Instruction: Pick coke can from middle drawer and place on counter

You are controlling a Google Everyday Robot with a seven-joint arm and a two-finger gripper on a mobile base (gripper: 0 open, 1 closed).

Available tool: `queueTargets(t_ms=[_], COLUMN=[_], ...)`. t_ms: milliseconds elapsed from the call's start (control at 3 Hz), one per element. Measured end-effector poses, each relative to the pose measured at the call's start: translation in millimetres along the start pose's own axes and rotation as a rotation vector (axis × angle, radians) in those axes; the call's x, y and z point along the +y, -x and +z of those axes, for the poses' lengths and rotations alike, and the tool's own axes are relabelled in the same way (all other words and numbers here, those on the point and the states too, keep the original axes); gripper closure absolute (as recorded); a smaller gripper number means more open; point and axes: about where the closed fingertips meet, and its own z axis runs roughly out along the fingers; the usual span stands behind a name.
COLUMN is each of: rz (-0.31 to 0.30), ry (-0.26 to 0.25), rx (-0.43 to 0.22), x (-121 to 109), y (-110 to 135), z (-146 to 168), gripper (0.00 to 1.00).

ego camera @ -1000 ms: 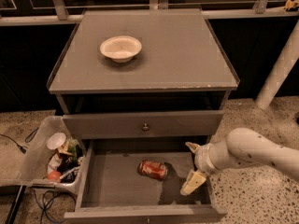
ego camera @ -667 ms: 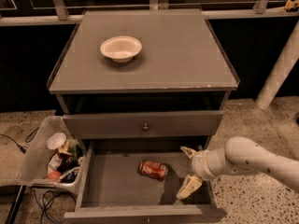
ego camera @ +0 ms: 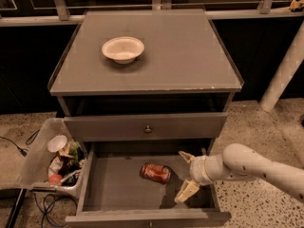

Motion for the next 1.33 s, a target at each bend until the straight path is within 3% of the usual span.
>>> queueTargets(t_ms=[667,1333], rz=[0.049,0.130], ry=[-0.063,-0.107], rx=[-0.053,-0.161], x=[-35.3,-51.3], y=[-14.7,-29.3], z=[49.8,121.8], gripper=[0.00,0.00])
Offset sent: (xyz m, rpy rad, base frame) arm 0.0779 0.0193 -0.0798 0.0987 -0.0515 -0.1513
